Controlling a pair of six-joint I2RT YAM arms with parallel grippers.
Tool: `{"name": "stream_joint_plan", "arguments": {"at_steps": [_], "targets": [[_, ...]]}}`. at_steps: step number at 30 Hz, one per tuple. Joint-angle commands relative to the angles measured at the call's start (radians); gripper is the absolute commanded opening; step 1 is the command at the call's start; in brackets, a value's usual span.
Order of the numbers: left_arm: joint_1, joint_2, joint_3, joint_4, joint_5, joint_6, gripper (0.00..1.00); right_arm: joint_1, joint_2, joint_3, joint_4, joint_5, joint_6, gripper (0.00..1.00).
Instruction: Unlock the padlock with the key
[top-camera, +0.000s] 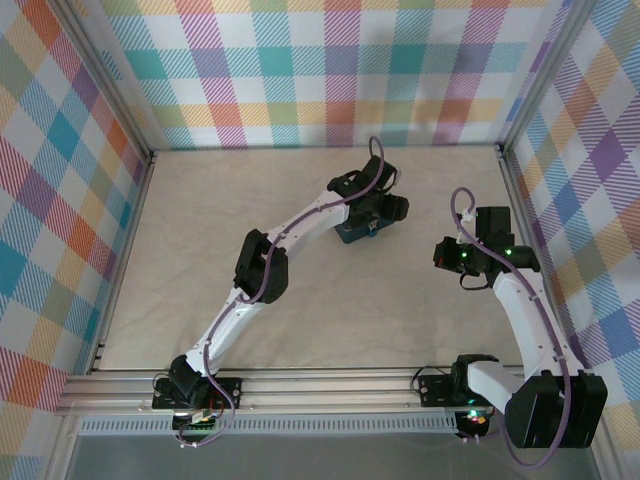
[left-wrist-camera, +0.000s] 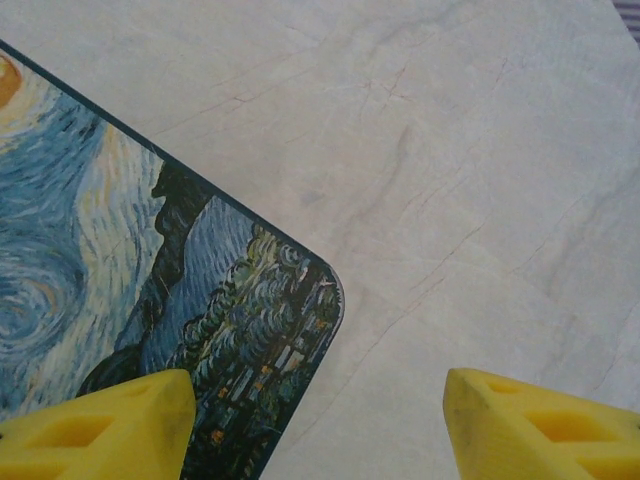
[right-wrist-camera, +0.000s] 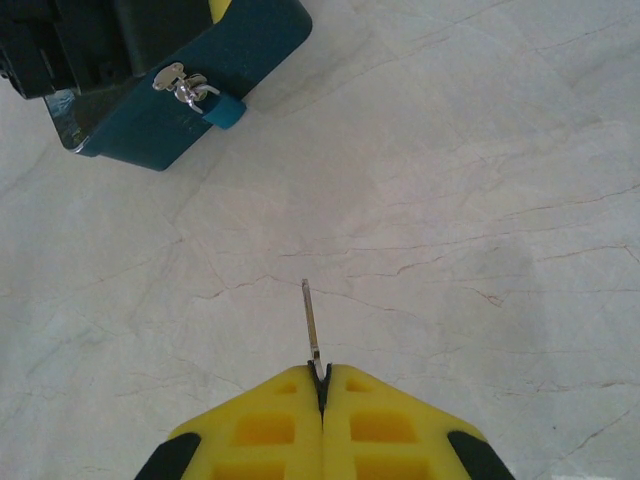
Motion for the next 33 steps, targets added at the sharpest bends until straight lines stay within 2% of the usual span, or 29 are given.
{"name": "stream_joint_plan", "arguments": {"at_steps": [1, 15, 22, 28, 33], "targets": [[-0.030, -0.043, -0.100, -0.072, 0.026, 0.061, 0.67, -0.006, 0.003, -0.006, -0.014, -0.021, -0.019, 0.00], [-0.041, -0.388, -0.610, 0.091, 0.062, 0.118, 0.66, -0.006, 0.033, -0.016, 0.007, -0.069, -0.024, 0.00], [-0.040, -0.572, -0.875, 0.180, 0.039, 0.093, 0.66, -0.007, 0.027, -0.049, 0.100, -0.219, -0.011, 0.00], [-0.040, -0.641, -0.961, 0.211, 0.014, 0.073, 0.66, -0.005, 0.070, -0.051, 0.155, -0.352, 0.013, 0.00], [-0.041, -0.675, -0.979, 0.250, 0.021, 0.050, 0.66, 0.014, 0.113, -0.049, 0.193, -0.414, 0.032, 0.00]]}}
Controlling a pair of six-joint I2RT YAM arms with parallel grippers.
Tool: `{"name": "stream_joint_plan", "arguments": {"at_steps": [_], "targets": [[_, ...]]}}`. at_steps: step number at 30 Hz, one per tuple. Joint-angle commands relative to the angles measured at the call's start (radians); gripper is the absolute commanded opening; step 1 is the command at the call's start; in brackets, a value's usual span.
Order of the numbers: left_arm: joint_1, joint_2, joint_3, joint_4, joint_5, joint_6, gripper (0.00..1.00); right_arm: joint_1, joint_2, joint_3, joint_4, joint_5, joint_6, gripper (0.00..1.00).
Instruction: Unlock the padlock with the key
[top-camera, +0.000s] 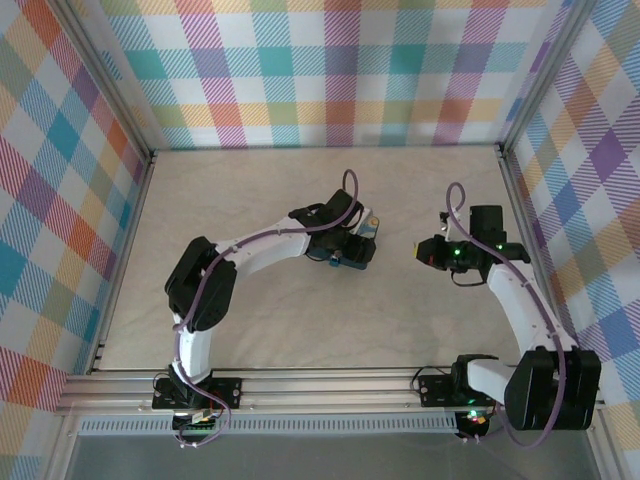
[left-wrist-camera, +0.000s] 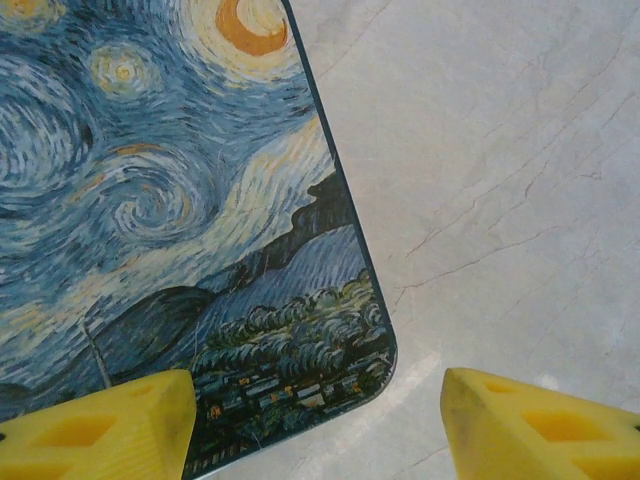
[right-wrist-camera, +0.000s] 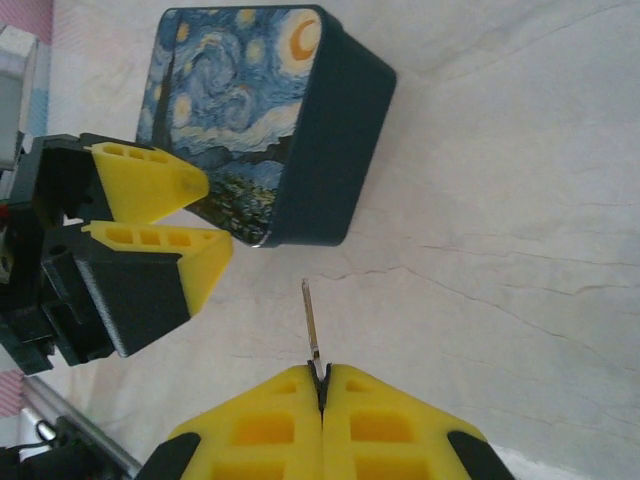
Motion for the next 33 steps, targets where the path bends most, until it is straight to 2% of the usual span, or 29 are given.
{"name": "stream_joint_plan", "arguments": {"at_steps": [1, 6, 11, 17, 26, 33], "targets": [[-0.011, -0.062, -0.020, 0.041, -0.008, -0.025, 0.66, 0.020, 0.019, -0.002, 0.056, -0.092, 0.022, 0.00], [-0.007, -0.140, -0.077, 0.076, -0.032, -0.045, 0.68, 0.066, 0.058, -0.005, 0.108, -0.117, 0.047, 0.00], [0.006, -0.264, -0.242, 0.181, -0.068, -0.110, 0.70, 0.125, 0.124, -0.016, 0.234, -0.175, 0.128, 0.00], [0.029, -0.379, -0.453, 0.310, -0.054, -0.195, 0.75, 0.197, 0.240, 0.001, 0.374, -0.223, 0.221, 0.00], [0.089, -0.359, -0.605, 0.480, 0.019, -0.268, 0.76, 0.245, 0.467, 0.114, 0.469, -0.292, 0.317, 0.00], [0.128, -0.287, -0.609, 0.567, 0.050, -0.285, 0.76, 0.251, 0.575, 0.191, 0.446, -0.275, 0.308, 0.00]]}}
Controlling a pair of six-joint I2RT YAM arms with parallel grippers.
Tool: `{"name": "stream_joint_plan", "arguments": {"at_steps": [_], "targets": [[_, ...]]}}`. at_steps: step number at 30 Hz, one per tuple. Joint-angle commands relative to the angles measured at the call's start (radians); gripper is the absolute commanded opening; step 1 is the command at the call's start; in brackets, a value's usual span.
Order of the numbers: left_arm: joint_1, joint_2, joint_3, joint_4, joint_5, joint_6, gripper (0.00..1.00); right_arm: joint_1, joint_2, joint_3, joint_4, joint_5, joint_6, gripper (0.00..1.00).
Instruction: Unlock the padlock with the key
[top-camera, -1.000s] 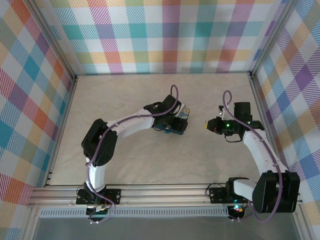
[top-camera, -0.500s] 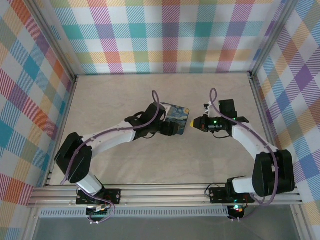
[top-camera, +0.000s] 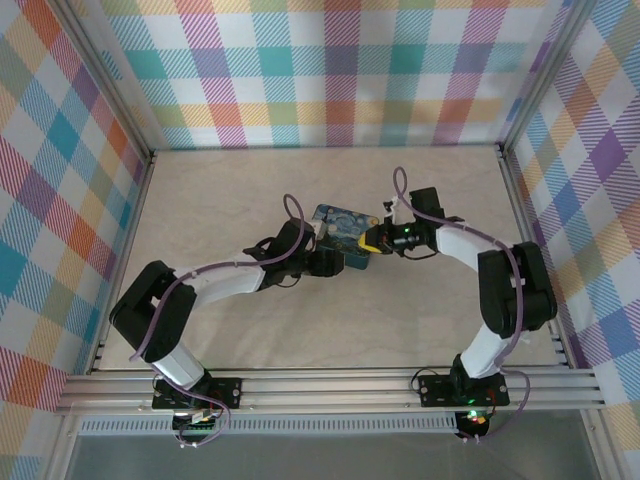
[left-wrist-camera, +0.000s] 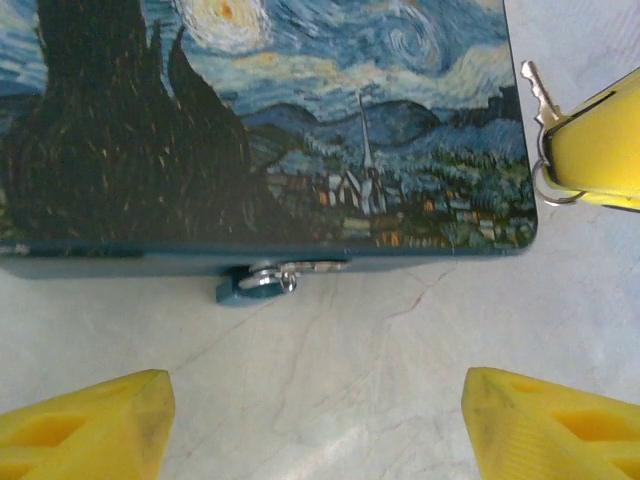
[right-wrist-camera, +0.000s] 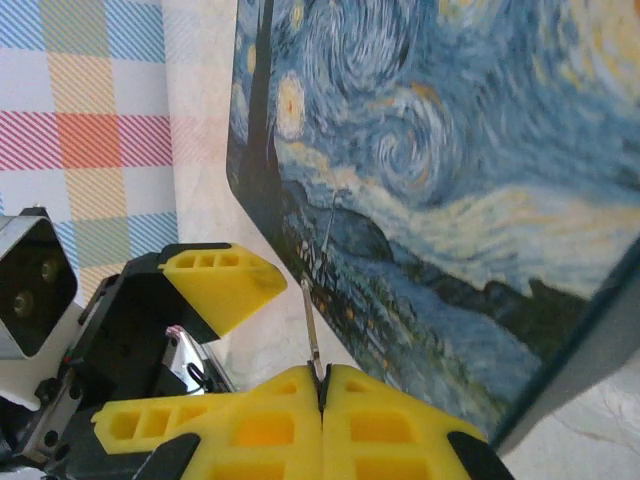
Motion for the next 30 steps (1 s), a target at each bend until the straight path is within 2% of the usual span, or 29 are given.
{"name": "stream_joint_plan", "arguments": {"at_steps": [1, 13, 17, 30], "targets": [[0.037, 0.042, 0.003, 0.085, 0.035, -0.017, 0.76, 0.005, 0.035, 0.040, 0.018, -0.021, 0.003, 0.00], [0.153, 0.172, 0.133, 0.091, 0.138, 0.027, 0.76, 0.007, 0.095, 0.061, -0.051, 0.030, -0.043, 0.00], [0.163, 0.193, 0.162, 0.088, 0.150, 0.038, 0.76, 0.010, 0.094, 0.044, -0.049, 0.049, -0.041, 0.00], [0.143, 0.135, -0.001, 0.235, 0.187, 0.020, 0.70, 0.011, 0.095, 0.035, -0.048, 0.089, -0.035, 0.00]]}}
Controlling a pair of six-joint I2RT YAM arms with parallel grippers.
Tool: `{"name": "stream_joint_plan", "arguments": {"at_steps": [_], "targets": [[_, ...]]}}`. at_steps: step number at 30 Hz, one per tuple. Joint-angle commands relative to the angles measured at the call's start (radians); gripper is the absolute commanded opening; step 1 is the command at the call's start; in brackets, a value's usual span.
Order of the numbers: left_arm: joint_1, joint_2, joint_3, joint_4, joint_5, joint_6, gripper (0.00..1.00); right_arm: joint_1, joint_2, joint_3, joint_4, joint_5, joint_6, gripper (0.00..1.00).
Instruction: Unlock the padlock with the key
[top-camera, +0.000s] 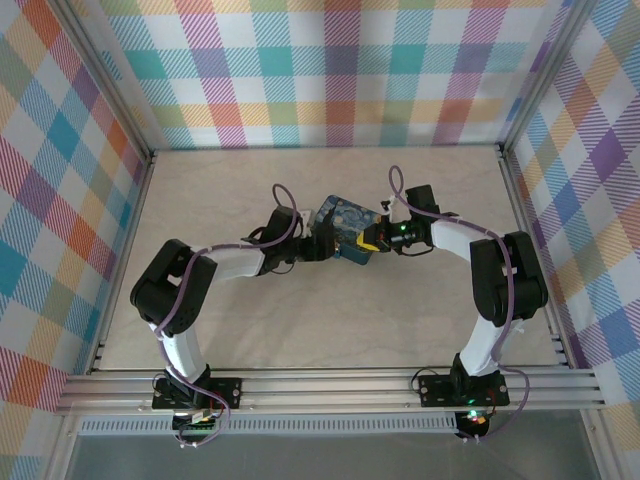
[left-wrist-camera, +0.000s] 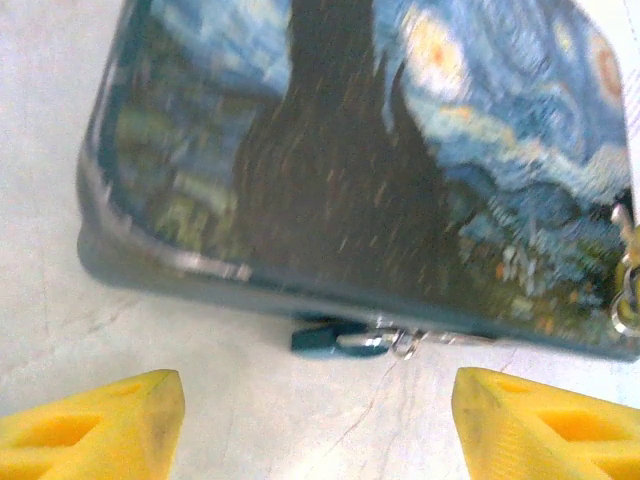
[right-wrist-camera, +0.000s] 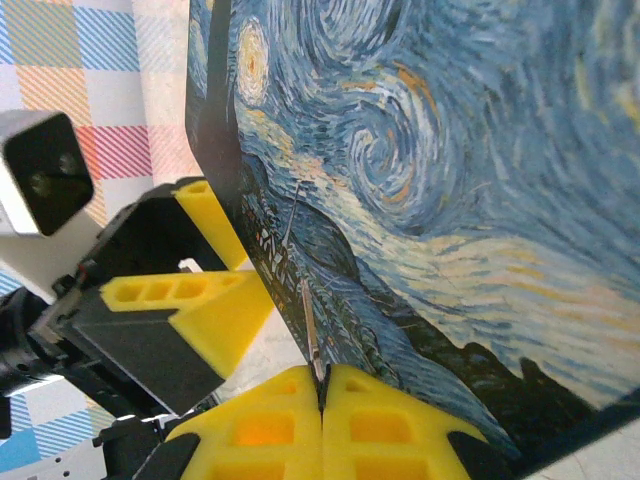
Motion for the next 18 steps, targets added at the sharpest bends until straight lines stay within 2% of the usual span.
{"name": "stream_joint_plan", "arguments": {"at_steps": [1, 18], "targets": [[-0.011, -0.029, -0.036, 0.088, 0.028, 0.004, 0.70, 0.006, 0.018, -0.010, -0.035, 0.063, -0.020, 0.00], [-0.053, 0.080, -0.009, 0.185, 0.032, 0.001, 0.65, 0.007, 0.024, -0.004, -0.048, 0.074, -0.022, 0.00]]}}
